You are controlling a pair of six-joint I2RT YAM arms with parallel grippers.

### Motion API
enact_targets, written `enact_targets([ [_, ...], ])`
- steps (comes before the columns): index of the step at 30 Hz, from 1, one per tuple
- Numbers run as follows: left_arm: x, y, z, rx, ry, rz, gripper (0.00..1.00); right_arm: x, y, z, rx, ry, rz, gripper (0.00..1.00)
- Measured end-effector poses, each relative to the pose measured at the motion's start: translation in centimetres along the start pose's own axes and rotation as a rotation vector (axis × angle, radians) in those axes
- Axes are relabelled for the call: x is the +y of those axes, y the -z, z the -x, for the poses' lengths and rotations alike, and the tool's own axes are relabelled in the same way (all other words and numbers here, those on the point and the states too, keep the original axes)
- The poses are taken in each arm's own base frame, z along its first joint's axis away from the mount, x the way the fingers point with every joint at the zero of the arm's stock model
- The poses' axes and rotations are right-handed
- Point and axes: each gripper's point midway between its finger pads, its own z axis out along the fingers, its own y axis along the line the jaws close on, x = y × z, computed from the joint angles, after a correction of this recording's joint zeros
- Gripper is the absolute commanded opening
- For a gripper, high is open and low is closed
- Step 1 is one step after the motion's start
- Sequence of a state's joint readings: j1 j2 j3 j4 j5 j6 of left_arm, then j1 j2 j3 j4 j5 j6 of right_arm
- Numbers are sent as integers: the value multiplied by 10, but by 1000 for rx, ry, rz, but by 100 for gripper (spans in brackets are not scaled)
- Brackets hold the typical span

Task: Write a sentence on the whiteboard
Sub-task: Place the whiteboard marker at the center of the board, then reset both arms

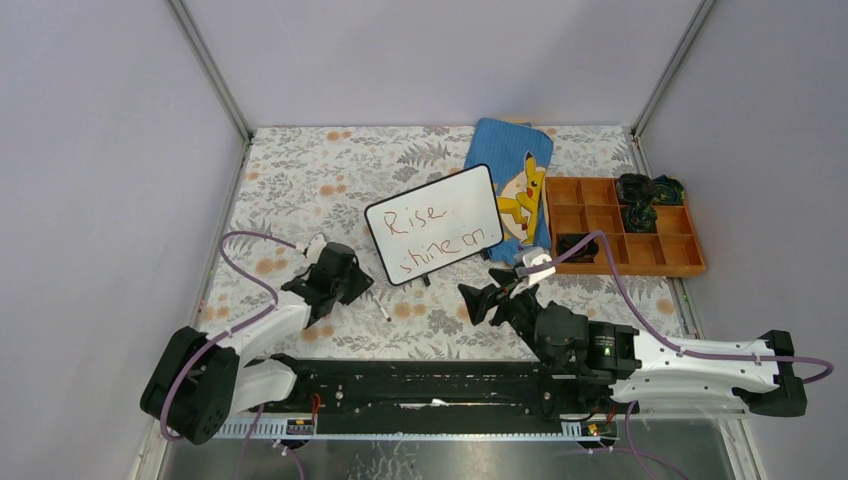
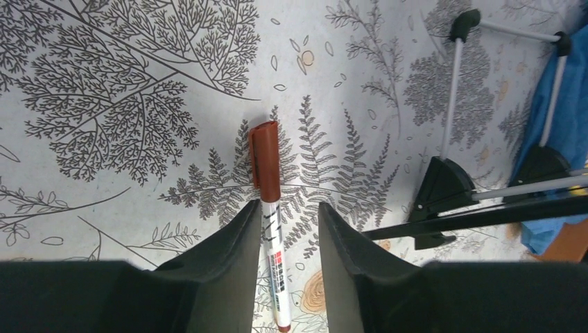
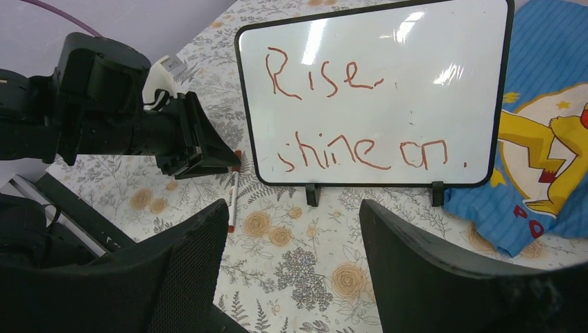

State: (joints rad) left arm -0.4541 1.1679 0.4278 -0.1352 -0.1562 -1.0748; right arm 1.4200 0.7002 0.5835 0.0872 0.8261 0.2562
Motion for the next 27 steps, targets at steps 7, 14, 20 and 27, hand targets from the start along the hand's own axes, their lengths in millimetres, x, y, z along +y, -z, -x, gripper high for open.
enact_targets([
  [7,-6,20,8,-21,-32,-37,70,-2,-1,-2,3,13,-12,77],
  [14,-65,72,46,-101,-203,-217,97,-5,-3,17,-22,55,-52,79],
  [20,-102,129,74,-253,-373,-404,99,-25,-27,61,-27,57,-168,80],
  [27,-124,152,119,-417,-404,-357,99,-109,-58,64,74,-48,-417,82],
])
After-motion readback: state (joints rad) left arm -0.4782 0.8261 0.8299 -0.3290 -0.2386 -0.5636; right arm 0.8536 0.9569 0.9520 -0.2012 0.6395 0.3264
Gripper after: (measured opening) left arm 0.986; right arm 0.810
